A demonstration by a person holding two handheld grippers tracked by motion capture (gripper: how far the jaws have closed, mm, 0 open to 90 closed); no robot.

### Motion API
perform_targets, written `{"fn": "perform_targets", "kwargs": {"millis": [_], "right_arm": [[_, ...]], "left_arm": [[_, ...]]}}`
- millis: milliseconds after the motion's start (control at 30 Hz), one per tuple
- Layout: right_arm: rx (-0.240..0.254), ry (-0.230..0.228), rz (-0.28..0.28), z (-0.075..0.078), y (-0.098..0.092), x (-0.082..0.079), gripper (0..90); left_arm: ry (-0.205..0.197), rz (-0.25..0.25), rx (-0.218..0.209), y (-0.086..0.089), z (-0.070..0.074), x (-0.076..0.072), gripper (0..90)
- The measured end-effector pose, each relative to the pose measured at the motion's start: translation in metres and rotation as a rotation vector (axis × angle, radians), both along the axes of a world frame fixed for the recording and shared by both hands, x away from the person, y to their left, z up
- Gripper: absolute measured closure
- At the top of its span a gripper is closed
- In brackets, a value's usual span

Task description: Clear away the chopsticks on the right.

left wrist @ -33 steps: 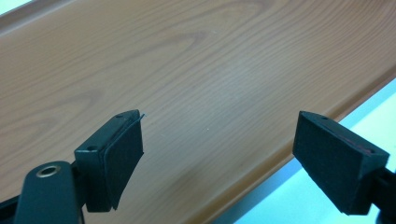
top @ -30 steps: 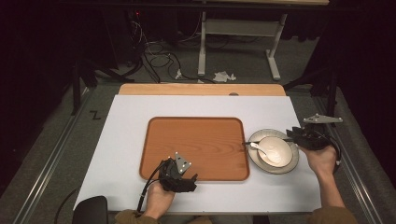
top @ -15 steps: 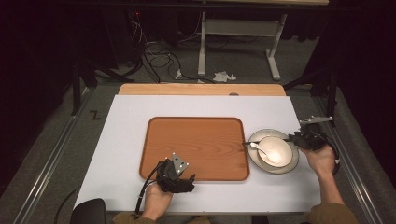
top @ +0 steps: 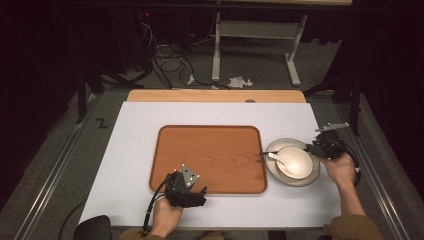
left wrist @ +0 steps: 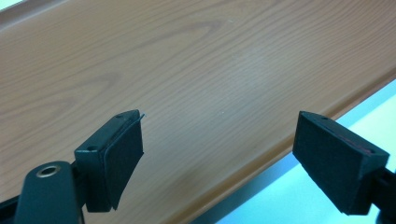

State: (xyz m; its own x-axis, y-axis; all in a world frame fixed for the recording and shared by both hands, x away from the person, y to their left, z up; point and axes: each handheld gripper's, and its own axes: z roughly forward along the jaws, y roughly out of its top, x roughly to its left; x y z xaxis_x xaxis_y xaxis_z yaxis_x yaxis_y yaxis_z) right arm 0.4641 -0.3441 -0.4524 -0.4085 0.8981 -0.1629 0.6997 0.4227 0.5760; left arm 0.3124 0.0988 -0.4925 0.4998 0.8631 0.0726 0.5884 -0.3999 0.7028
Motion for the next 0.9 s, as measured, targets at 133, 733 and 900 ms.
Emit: {"fn": "perform_targets", "kwargs": {"millis": [133, 733, 900], "right_arm": [[0.010, 0.006, -0.001, 0.0002, -0.0015, 0.0014, 67.8], [0.005, 0.047, 0.044, -0.0015, 0.0038, 0.0040, 69.6], [-0.001, 0.054, 0.061, -0.0017, 0.0052, 0.0032, 72.5]], "left_arm": [[0.002, 0.002, -0.003, 0.0007, -0.0003, -0.0002, 16.4], [0.004, 0.001, -0.004, 0.0008, -0.0011, -0.0003, 16.4], [0.004, 0.002, -0.005, 0.0013, -0.0007, -0.0004, 16.4]]}}
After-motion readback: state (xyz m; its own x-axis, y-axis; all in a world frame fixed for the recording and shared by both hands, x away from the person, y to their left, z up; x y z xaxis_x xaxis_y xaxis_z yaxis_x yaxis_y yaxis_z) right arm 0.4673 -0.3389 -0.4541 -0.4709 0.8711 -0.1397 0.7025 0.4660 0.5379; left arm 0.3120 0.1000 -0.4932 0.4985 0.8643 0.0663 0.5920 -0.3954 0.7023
